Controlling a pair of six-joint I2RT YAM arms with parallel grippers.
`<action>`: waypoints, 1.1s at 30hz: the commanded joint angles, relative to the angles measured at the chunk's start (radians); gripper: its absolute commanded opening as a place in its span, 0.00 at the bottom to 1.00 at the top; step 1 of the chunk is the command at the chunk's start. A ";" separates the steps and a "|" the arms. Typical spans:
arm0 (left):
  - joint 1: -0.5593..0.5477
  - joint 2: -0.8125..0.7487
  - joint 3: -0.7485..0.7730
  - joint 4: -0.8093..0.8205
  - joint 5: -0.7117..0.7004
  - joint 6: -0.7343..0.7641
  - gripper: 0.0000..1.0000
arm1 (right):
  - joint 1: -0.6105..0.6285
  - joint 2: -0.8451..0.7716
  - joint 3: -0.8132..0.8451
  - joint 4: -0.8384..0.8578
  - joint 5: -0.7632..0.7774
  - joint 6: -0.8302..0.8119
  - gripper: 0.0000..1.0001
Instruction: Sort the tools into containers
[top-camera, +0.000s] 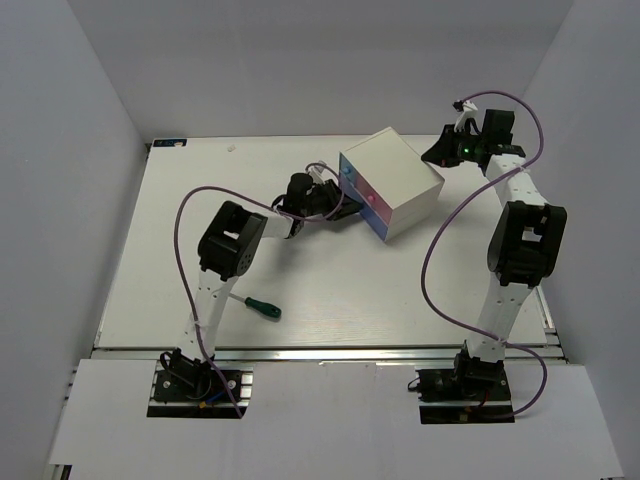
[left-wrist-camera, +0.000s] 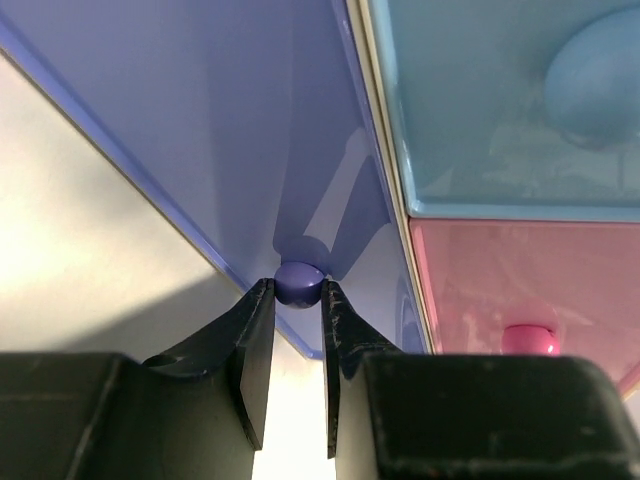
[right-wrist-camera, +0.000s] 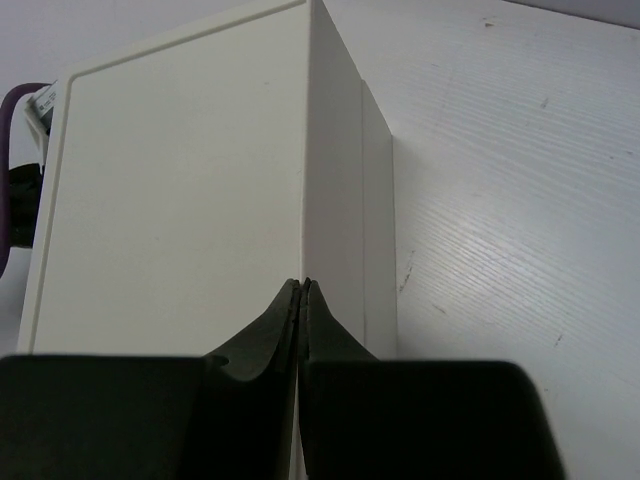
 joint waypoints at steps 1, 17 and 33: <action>0.023 -0.101 -0.079 -0.028 0.013 0.047 0.09 | 0.040 0.124 -0.085 -0.341 0.101 -0.019 0.00; 0.066 -0.275 -0.305 -0.086 0.061 0.153 0.08 | 0.033 0.146 -0.060 -0.336 0.187 -0.019 0.00; 0.077 -0.355 -0.271 -0.272 0.022 0.237 0.60 | 0.025 0.071 -0.011 -0.347 0.159 -0.127 0.67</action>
